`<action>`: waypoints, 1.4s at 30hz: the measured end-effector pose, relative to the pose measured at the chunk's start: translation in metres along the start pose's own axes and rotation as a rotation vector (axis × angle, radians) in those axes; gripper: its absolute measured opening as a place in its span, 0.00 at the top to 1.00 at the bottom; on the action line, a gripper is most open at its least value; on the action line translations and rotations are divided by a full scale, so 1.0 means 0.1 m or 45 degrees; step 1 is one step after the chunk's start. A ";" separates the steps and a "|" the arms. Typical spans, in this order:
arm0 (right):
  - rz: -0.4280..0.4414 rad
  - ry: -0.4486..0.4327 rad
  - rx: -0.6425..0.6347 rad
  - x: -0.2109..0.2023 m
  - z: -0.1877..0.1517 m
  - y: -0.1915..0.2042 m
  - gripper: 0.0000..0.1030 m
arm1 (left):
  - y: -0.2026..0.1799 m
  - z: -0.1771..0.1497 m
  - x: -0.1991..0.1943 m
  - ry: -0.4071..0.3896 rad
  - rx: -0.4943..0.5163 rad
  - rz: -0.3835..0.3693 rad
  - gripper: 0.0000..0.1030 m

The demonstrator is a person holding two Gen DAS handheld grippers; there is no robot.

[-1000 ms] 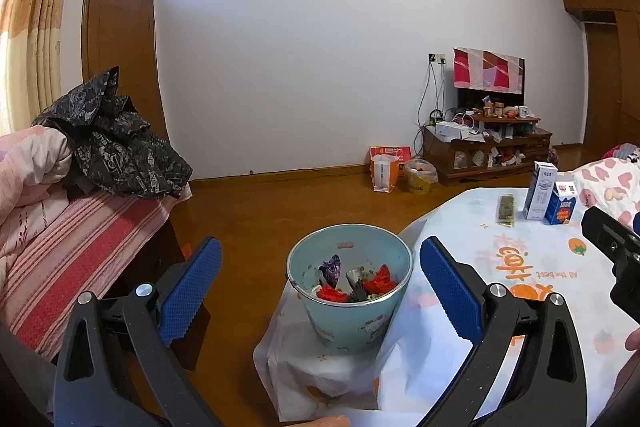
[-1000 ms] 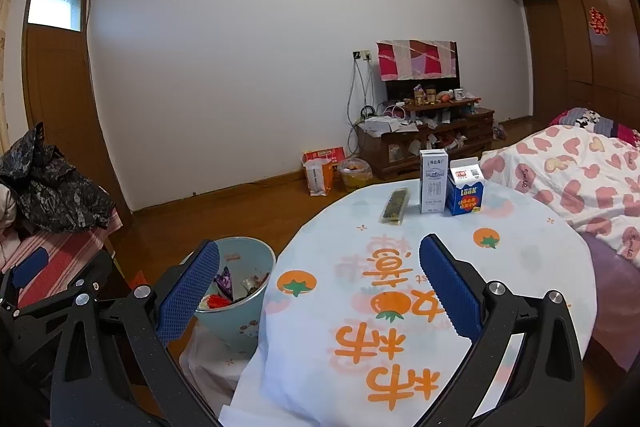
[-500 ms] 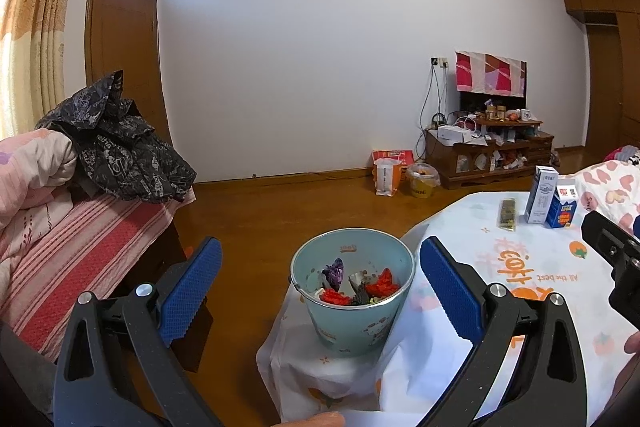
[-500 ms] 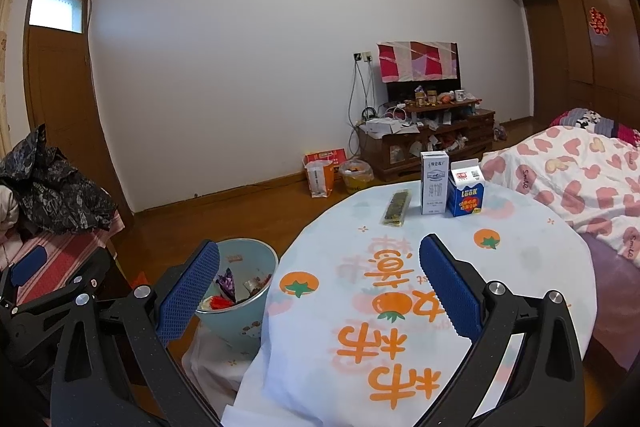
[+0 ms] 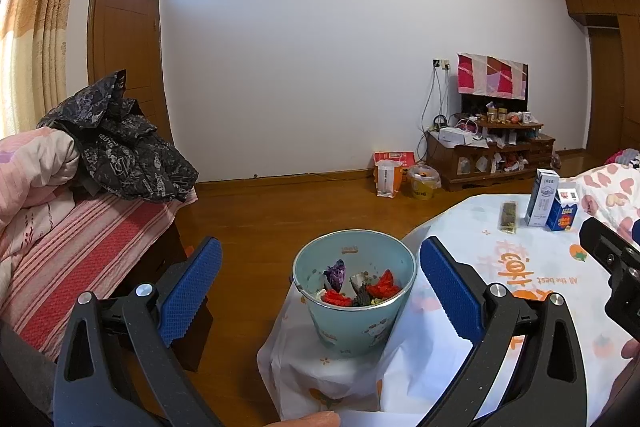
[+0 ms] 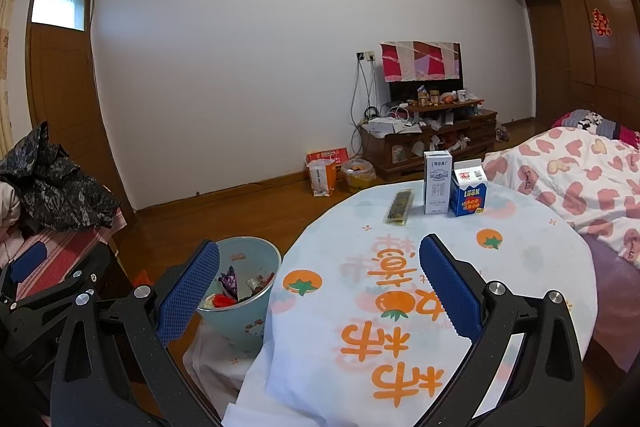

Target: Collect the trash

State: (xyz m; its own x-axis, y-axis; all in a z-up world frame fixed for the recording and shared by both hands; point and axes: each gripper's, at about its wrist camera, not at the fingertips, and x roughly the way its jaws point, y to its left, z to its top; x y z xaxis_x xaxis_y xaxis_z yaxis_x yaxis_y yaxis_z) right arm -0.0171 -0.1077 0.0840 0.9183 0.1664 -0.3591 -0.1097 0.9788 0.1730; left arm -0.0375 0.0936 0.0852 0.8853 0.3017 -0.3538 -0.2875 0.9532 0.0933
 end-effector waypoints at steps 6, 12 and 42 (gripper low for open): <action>0.001 -0.001 0.003 -0.01 0.00 0.00 0.04 | 0.00 0.01 -0.02 -0.006 0.002 0.006 0.06; -0.003 -0.006 0.006 -0.02 0.01 -0.01 0.04 | -0.02 0.01 -0.02 -0.008 0.012 0.006 0.06; -0.024 0.001 -0.010 -0.02 -0.01 -0.04 0.04 | -0.04 -0.01 0.03 0.018 0.010 -0.065 0.06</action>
State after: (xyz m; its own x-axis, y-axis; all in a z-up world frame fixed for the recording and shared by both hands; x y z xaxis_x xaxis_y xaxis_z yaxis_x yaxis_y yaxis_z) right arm -0.0191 -0.1118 0.0836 0.9201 0.1477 -0.3628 -0.0951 0.9827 0.1587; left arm -0.0342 0.0905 0.0827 0.8936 0.2522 -0.3714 -0.2389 0.9676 0.0820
